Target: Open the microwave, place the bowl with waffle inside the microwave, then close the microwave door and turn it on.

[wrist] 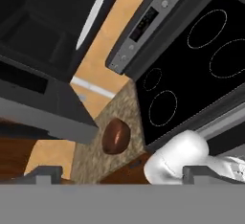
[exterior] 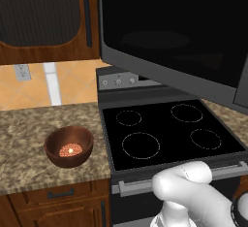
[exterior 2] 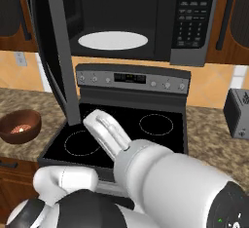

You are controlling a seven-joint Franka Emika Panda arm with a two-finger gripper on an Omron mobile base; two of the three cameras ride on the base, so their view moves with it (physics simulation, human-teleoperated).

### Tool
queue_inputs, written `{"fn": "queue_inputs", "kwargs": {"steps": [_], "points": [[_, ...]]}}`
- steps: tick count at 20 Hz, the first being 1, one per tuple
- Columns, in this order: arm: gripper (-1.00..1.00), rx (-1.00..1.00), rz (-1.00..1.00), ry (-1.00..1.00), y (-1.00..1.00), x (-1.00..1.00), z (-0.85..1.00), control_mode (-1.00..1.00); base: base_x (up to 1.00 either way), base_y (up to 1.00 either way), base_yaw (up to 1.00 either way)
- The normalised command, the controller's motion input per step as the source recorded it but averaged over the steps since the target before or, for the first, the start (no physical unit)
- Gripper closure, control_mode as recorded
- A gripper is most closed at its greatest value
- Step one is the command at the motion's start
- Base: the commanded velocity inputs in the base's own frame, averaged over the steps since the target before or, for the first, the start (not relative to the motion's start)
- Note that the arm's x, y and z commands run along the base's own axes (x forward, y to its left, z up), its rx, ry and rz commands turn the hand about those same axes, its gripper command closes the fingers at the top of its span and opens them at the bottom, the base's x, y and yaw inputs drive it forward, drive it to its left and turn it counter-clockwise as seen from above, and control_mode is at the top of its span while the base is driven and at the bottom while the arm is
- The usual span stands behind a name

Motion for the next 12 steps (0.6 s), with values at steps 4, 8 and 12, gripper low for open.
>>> {"fn": "queue_inputs", "kwargs": {"steps": [4, 8, 12], "points": [[-1.0, 0.31, -0.08, -0.23, 0.24, 0.99, -0.4, -1.0, 0.0, 0.0, 0.0], [-1.0, 0.16, -0.08, -0.04, 0.0, 0.96, -0.25, -1.0, 0.0, 0.0, 0.0], [-1.0, 0.21, -0.05, 0.0, 0.0, 0.94, -0.3, -1.0, 0.0, 0.0, 0.0]]}}
